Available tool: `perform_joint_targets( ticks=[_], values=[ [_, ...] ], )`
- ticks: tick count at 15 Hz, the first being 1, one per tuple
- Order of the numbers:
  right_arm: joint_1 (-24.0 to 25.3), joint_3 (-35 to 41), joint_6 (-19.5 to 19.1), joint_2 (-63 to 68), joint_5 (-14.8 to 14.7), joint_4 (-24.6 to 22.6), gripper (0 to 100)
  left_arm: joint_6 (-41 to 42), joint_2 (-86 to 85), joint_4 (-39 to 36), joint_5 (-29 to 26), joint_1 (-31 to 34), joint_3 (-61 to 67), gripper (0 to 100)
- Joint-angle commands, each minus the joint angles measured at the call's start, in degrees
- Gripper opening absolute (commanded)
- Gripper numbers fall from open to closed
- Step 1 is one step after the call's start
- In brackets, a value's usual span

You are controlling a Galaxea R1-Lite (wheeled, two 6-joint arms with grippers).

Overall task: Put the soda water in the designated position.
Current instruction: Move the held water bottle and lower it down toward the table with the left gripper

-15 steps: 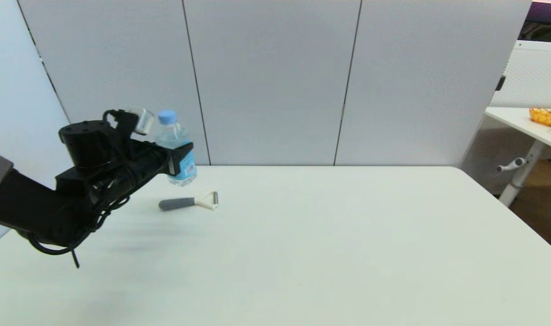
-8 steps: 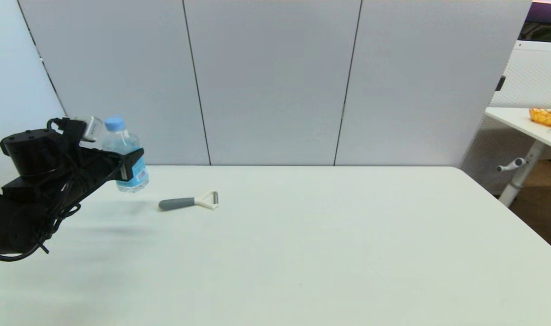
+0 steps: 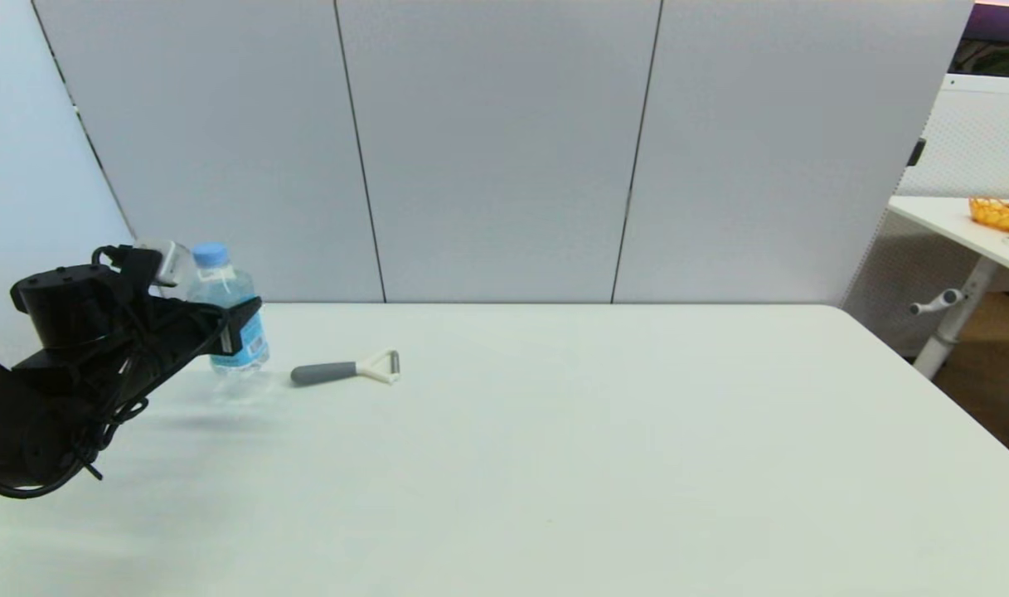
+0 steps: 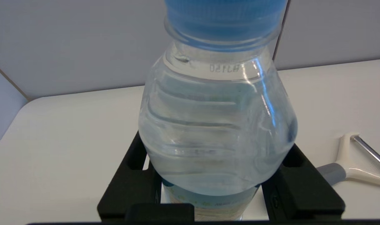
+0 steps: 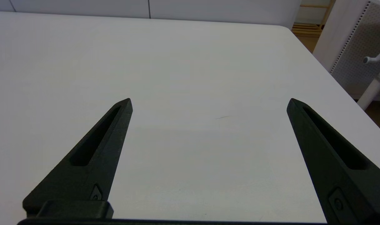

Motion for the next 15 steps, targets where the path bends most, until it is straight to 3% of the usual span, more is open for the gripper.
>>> perform_joint_targets(
  ticks=[1,15],
  values=[
    [0.04,0.00,-0.06,0.09,0.03,-0.02,100,0.03,1.82,-0.40,-0.06,0.05,0.04,0],
    [0.04,0.00,-0.06,0.09,0.03,-0.02,100,-0.50,5.60,-3.92,0.03,0.85,-0.40,0]
  ],
)
